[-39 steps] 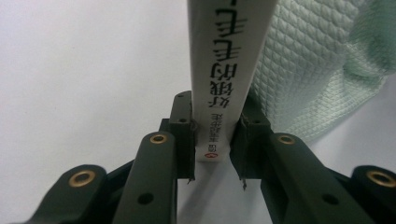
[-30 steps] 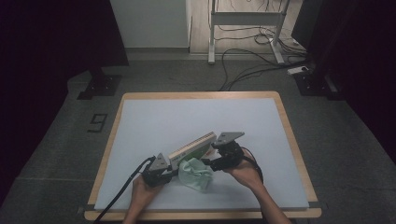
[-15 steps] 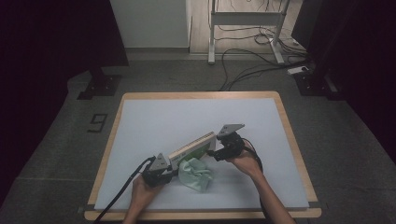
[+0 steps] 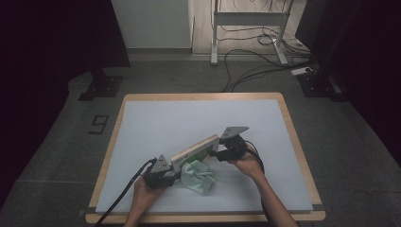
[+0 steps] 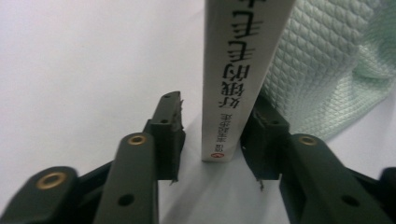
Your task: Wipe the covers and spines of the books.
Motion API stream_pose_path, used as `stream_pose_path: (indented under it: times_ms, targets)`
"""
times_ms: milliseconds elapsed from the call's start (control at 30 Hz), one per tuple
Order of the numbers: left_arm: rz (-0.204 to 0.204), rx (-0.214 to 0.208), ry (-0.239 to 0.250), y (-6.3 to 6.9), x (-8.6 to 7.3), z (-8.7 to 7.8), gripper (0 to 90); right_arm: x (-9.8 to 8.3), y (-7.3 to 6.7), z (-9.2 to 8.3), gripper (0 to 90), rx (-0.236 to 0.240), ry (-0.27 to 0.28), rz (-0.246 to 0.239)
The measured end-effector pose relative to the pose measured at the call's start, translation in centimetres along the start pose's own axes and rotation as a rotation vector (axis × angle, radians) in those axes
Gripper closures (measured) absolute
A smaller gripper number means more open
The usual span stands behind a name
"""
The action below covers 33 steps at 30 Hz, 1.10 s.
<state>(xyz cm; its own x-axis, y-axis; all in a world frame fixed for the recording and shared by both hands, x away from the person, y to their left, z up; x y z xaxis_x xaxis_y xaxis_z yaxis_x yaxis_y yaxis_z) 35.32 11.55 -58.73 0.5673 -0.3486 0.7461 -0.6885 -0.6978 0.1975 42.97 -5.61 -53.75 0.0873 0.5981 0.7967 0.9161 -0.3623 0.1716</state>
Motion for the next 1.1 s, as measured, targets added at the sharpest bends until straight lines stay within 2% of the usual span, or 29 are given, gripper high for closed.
stream_pose_path:
  times_ms: [133,200,333,400,500,600,700,933,1100]
  targets:
    - [-0.025,0.014,0.008,-0.1,-0.4,-0.6,50.9,0.0,0.0,0.1,38.7,-0.009,-0.007,0.002]
    - [-0.033,0.037,0.003,-0.2,-1.0,-1.3,48.8,0.1,0.0,0.1,38.7,-0.011,-0.008,0.002]
    - [-0.027,0.047,-0.007,0.4,-2.0,-2.6,43.8,0.0,0.0,0.1,37.8,-0.014,-0.006,0.004]
    - [-0.006,0.033,-0.014,1.3,-2.4,-3.0,41.3,0.1,-0.1,0.1,36.4,-0.013,-0.007,0.004]
    - [-0.002,-0.038,0.0,3.1,-2.2,-3.3,39.6,0.1,-0.2,0.2,35.3,-0.017,-0.013,0.0]
    - [0.015,-0.067,0.01,4.3,-1.8,-3.1,38.1,0.2,-0.2,0.2,35.2,-0.02,-0.014,0.0]
    - [0.023,-0.078,0.006,5.0,-1.2,-2.5,36.7,0.2,-0.2,0.2,35.3,-0.017,-0.014,0.002]
    - [0.009,-0.081,-0.003,5.4,-0.6,-0.8,35.7,0.2,-0.2,0.2,35.2,-0.016,-0.013,0.003]
    - [0.005,-0.081,-0.004,5.5,-0.2,0.3,39.0,0.2,-0.2,0.2,34.7,-0.019,-0.011,0.009]
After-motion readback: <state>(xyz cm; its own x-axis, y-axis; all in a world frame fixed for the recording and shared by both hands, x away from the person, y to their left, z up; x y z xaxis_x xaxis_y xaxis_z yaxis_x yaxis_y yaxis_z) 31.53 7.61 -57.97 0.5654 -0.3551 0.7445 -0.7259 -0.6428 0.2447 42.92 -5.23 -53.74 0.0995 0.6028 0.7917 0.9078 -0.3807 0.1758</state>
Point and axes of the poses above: each handheld gripper's, and its own axes: z roughly forward along the jaws, x roughly out of its top, y roughly to its right, the point moved 10 cm from there along z, roughly forward along the jaws, and after that the axes turned 15 degrees about -z, right-handed, at the moved point
